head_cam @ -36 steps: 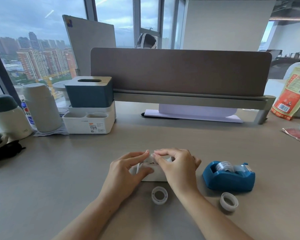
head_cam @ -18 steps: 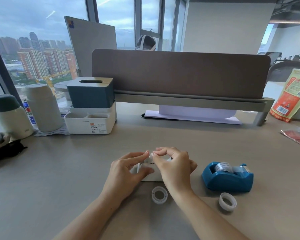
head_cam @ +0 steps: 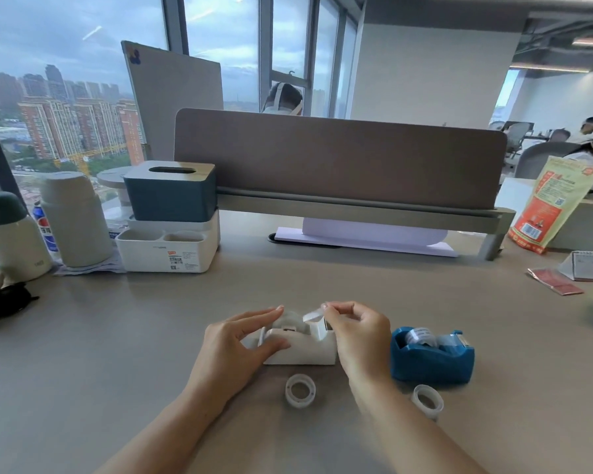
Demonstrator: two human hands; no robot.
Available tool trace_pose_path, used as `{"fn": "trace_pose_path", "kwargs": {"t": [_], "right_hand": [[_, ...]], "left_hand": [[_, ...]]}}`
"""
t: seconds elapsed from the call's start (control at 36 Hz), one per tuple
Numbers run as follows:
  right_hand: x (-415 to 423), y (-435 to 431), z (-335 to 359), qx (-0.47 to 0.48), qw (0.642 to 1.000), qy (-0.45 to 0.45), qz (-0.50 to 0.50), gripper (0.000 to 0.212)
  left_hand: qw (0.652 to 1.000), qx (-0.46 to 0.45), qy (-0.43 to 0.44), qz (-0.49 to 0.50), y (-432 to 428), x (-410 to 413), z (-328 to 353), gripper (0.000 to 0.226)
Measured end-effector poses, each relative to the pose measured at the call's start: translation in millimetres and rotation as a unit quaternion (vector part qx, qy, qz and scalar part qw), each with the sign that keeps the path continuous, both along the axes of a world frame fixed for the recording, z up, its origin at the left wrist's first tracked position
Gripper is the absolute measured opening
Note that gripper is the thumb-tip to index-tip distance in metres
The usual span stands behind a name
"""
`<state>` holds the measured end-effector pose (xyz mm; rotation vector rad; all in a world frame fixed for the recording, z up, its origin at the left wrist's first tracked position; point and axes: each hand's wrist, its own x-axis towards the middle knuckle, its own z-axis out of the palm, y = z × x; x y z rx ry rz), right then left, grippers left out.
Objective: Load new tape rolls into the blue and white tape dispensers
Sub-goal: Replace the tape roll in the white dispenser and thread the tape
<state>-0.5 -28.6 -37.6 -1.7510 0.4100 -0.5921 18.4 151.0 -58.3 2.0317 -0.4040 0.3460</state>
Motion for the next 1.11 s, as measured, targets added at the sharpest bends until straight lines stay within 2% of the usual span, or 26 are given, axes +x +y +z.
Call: {"fn": "trace_pose_path", "kwargs": {"t": [0.11,0.69,0.86,1.11], "right_hand": [[-5.9,-15.2,0.9,0.047,0.999,-0.018,-0.005,0.014],[-8.0,-21.8,-18.3,0.024,0.999,0.024,-0.003,0.016],[-9.4,-17.8,-21.2,0.004,1.000,0.027,0.011,0.017],[-5.8,-18.3,-22.6,0.040,0.998,0.052,0.010,0.014]], "left_hand": [[1.000,0.003,-0.005,-0.001,0.2,0.4,0.1,0.047],[1.000,-0.015,0.016,0.007,-1.2,0.3,-0.1,0.036],[1.000,-0.022,0.022,0.005,-2.0,-0.4,1.2,0.041],[1.000,-0.016,0.026,0.003,-1.5,-0.2,0.3,0.039]]}}
